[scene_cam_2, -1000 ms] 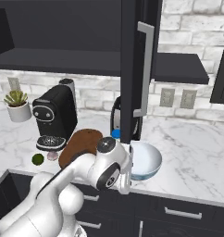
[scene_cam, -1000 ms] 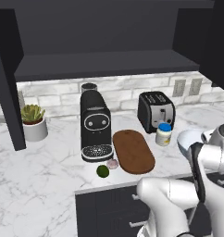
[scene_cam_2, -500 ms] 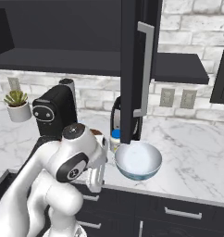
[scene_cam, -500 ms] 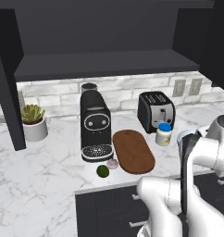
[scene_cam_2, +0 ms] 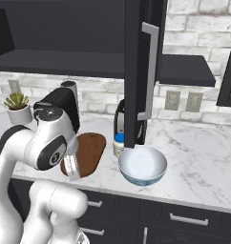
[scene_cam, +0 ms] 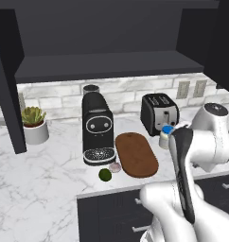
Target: Open the cabinet. Place the bowl and condiment on the counter. Then place the lime and garlic on the cutting board.
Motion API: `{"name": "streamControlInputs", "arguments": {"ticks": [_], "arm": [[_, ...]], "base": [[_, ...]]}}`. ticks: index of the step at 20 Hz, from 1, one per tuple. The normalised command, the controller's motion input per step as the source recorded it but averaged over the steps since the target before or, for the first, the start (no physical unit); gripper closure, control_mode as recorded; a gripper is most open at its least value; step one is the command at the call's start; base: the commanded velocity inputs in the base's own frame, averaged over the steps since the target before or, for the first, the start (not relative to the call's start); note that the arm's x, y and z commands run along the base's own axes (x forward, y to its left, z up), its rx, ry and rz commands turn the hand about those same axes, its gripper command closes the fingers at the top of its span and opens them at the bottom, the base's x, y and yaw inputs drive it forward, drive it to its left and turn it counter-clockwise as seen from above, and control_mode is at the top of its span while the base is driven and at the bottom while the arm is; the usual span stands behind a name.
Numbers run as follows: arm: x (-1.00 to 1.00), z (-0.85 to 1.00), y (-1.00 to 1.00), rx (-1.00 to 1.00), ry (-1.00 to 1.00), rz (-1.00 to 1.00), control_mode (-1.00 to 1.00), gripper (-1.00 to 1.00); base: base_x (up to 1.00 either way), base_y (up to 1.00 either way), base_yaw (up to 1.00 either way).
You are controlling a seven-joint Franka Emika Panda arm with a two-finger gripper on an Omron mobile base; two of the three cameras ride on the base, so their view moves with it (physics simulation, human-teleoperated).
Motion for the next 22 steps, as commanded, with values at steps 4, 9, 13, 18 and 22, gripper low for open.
{"name": "streamControlInputs", "arguments": {"ticks": [4, 9, 13, 18, 22], "arm": [[0.1, -0.42, 1.0, 0.0, -0.02, 0.59, -1.0, -1.0], [0.37, -0.27, 0.92, -0.01, -0.04, 0.56, -1.0, -1.0], [0.16, -0.51, 0.66, -0.03, -0.15, 0.46, -1.0, -1.0], [0.31, -0.48, 0.76, -0.04, -0.12, 0.46, -1.0, -1.0], [0.52, -0.2, 0.71, -0.02, -0.09, 0.41, -1.0, -1.0]], "base": [[0.0, 0.0, 0.0], [0.0, 0.0, 0.0], [0.0, 0.0, 0.0], [0.0, 0.0, 0.0], [0.0, 0.0, 0.0]]}}
